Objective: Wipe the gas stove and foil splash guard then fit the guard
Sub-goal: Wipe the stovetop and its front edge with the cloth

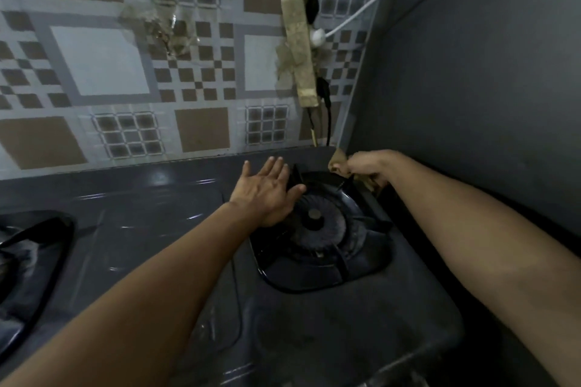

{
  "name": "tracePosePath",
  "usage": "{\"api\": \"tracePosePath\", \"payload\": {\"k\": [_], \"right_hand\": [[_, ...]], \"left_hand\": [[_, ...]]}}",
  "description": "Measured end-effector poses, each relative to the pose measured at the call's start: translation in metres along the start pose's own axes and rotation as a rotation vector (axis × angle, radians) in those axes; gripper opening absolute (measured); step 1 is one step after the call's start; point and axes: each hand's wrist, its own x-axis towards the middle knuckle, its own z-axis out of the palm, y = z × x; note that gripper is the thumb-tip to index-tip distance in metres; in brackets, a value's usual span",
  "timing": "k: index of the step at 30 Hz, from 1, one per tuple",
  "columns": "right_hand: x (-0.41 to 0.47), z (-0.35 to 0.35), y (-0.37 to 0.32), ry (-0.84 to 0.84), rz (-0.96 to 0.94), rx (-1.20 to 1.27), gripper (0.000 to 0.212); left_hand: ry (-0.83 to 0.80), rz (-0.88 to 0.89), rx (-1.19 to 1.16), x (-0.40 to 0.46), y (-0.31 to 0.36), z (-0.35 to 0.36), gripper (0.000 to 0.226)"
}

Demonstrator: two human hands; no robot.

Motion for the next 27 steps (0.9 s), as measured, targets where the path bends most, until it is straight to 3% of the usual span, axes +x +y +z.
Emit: {"api": "tracePosePath", "payload": {"k": [1,4,10,14,16,20,24,27], "right_hand": [[-0.010,0.001,0.011,-0.042,0.048,0.106,0.032],[-0.019,0.009,0.045,-0.029,0.134,0.338,0.029],[-0.066,0.028,0.073,0.007,0.149,0.438,0.028],[-0.107,0.049,0.105,0.006,0.066,0.502,0.021],[-0.124,0.061,0.117,0.029,-0.048,0.492,0.035],[-0.159,0.083,0.133,0.097,-0.190,0.177,0.064],[-0.202,0.117,0.128,0.314,-0.053,-0.341,0.064],[-0.233,0.172,0.106,0.400,-0.152,-0.503,0.064]], "left_hand": [[-0.011,-0.003,0.000,0.000,0.001,0.000,0.071],[-0.023,-0.004,0.018,0.001,0.003,0.000,0.069],[0.007,-0.036,-0.036,0.000,0.004,-0.002,0.075],[0.091,-0.069,-0.039,-0.006,0.010,-0.005,0.085],[0.123,-0.062,-0.102,-0.013,0.015,-0.008,0.085],[0.112,0.019,-0.151,-0.035,0.033,-0.006,0.082],[0.055,0.049,-0.150,-0.055,0.043,0.005,0.077],[0.029,0.030,-0.173,-0.058,0.043,0.012,0.071]]}}
